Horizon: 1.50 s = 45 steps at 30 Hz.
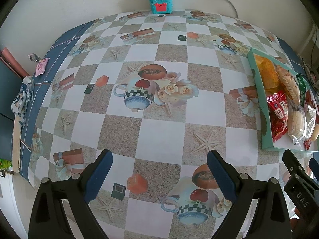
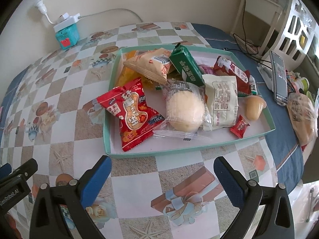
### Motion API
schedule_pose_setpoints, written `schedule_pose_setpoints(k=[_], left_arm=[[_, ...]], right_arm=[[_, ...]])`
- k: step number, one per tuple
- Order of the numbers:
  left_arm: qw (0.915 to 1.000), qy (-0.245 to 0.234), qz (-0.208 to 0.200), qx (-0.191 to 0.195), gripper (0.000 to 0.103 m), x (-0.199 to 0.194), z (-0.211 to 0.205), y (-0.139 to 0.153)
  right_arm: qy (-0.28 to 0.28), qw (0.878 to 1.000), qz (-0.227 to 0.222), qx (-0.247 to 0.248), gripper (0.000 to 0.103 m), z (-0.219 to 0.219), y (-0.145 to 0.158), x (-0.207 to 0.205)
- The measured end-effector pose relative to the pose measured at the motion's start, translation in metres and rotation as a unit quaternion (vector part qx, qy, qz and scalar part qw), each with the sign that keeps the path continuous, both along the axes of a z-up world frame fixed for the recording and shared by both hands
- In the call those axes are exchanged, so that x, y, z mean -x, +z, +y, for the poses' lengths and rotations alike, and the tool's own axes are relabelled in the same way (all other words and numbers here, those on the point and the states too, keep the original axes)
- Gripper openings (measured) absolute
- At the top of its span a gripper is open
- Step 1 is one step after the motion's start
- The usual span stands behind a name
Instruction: Organize snacks
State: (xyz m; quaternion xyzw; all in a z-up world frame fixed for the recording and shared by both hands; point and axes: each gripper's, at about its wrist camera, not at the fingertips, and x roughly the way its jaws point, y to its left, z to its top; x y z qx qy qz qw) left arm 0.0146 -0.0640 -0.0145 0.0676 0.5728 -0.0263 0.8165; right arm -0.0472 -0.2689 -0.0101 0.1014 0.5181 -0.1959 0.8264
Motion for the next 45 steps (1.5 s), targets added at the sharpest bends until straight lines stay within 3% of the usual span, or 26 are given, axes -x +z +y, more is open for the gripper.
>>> schedule_pose_setpoints(k=[45], left_arm=[[1.0,-0.002,-0.001,0.009,0.096,-0.0005,0.002,0.0012]], right_arm=[[0.007,1.0,0.008,0.002,0.103,0.0013,-0.0028,-0.0013]])
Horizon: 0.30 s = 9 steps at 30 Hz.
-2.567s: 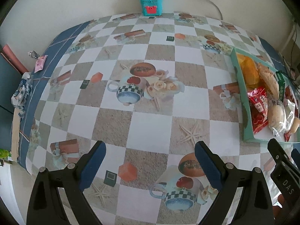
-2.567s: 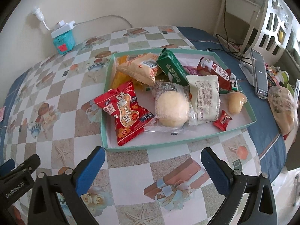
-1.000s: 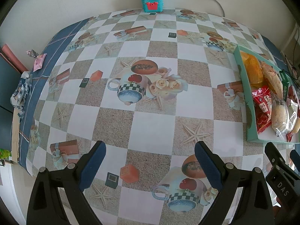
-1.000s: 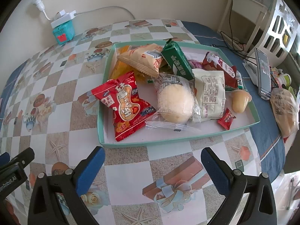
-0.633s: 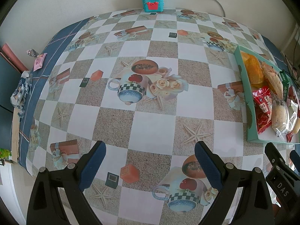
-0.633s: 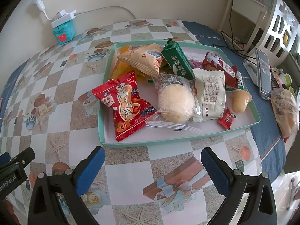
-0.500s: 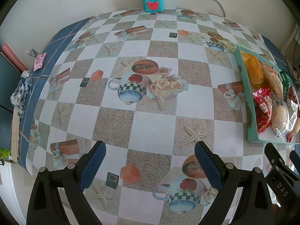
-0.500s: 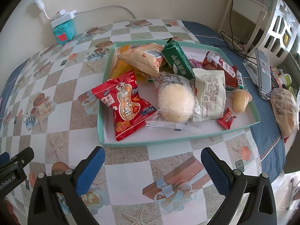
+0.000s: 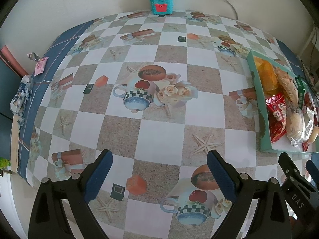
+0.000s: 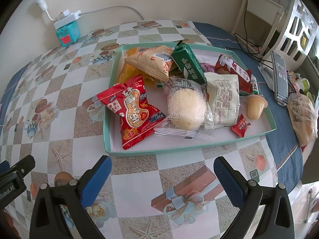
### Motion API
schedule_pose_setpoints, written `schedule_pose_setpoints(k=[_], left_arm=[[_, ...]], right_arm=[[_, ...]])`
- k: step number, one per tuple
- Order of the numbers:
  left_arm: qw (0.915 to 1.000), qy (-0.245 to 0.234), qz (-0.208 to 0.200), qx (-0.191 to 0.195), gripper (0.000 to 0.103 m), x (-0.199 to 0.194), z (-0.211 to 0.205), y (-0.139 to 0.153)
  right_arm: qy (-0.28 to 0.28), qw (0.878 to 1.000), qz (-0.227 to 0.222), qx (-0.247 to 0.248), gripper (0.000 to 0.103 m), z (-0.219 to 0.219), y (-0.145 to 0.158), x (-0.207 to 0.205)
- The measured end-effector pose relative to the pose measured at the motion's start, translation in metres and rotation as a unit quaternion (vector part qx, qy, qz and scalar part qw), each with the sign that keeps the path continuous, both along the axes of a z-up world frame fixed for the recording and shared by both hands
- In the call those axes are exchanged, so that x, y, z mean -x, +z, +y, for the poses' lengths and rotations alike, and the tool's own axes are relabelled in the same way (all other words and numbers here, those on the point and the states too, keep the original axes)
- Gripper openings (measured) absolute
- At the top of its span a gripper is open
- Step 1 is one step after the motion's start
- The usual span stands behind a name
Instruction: Organize snacks
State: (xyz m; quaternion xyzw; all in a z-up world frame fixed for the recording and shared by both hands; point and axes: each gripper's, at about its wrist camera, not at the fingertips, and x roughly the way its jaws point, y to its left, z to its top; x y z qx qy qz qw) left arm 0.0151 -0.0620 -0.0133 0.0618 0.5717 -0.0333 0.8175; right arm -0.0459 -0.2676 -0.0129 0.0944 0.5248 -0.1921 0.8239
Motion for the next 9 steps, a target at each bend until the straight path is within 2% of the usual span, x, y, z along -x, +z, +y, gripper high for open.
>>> schedule_pose_setpoints(k=[4,9], left_arm=[[1.0,0.001,-0.002,0.005,0.096,0.0,0.001,0.001],[0.9995,-0.001,-0.03,0.007,0.096,0.003,0.0,0.011]], right_arm=[[0.001,1.0,0.0,0.0,0.103,0.0,0.0,0.0],[0.0,1.0,0.0,0.0,0.103,0.0,0.0,0.001]])
